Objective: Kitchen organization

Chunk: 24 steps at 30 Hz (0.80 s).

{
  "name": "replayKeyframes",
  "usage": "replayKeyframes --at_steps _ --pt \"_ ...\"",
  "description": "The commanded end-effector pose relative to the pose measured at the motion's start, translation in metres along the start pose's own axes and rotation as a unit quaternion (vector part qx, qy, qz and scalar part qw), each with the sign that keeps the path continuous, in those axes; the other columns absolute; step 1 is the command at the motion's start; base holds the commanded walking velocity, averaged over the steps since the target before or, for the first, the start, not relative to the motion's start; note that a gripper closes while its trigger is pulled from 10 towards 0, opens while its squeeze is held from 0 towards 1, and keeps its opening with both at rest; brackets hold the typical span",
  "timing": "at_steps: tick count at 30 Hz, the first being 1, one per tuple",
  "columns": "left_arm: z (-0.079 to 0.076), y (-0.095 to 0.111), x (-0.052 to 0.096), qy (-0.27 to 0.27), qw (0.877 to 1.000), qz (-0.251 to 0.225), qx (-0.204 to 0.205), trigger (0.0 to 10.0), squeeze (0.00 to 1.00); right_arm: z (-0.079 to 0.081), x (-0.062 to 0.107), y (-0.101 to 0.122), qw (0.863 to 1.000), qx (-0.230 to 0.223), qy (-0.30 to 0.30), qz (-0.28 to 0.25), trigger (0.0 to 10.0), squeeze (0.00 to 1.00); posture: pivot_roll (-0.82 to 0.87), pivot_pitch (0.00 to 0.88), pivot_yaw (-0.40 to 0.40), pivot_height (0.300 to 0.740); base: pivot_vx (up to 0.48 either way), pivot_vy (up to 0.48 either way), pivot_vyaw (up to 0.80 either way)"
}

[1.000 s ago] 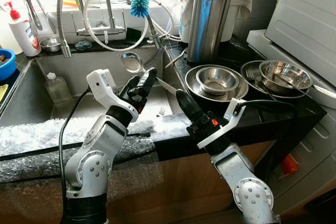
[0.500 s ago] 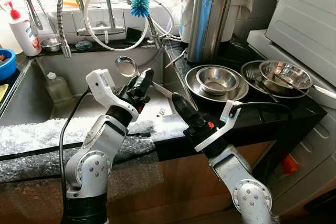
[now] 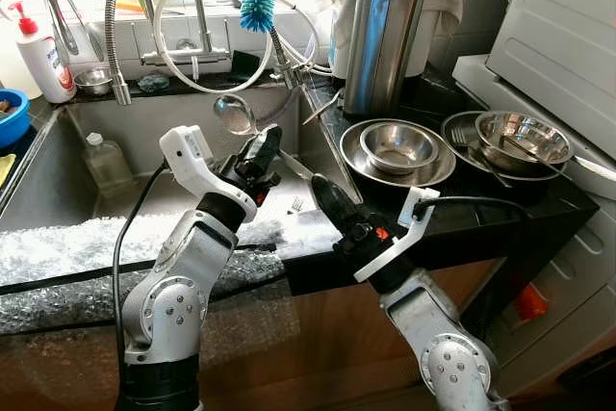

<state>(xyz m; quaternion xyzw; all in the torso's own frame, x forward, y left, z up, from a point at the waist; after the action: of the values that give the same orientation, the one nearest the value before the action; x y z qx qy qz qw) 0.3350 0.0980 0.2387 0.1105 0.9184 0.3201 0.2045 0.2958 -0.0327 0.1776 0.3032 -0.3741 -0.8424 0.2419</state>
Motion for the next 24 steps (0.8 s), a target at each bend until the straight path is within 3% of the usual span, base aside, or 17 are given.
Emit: replayKeyframes --at_steps 1,20,22,23,24 --pt "0.005 0.004 0.001 0.014 1.000 -0.006 -0.013 0.0 0.00 0.008 -0.003 0.010 1.000 0.013 0.015 -0.022 10.0 1.00 -0.13 0.000 -0.018 0.740 0.000 0.000 0.00" --pt "0.012 0.013 0.000 0.035 0.999 -0.030 0.015 0.0 0.00 0.008 -0.003 0.009 1.000 0.017 0.017 -0.020 10.0 1.00 -0.13 0.000 -0.017 0.740 0.000 0.000 0.00" --pt "0.018 0.019 0.000 0.051 0.996 -0.050 0.053 0.0 0.00 0.006 -0.002 0.010 1.000 0.020 0.013 -0.021 10.0 1.00 -0.13 0.000 -0.016 0.740 0.000 0.000 0.00" --pt "0.028 0.030 0.001 0.074 0.986 -0.087 0.120 0.0 0.00 0.003 -0.001 0.011 1.000 0.022 0.005 -0.021 10.0 1.00 -0.14 0.000 -0.016 0.740 0.000 0.000 0.00" --pt "0.032 0.035 0.002 0.083 0.981 -0.100 0.141 0.0 0.00 0.001 -0.001 0.011 1.000 0.022 -0.001 -0.021 10.0 0.69 -0.13 0.000 -0.016 0.740 0.000 0.000 0.00"
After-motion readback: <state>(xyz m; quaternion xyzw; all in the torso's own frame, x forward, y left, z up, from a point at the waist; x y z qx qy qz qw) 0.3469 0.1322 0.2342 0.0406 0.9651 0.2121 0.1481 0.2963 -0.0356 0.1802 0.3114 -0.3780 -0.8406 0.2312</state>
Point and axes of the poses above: a point about 5 cm out from each wrist's last joint towards the gripper, its own x axis pointing back from the gripper into the wrist, its own y axis along the axis of the wrist's last joint, z = x × y, the point moved 5 cm from there along -x, pointing out of the wrist towards the gripper, and after that the axes turned 9 degrees about x, right-handed, at the moved point
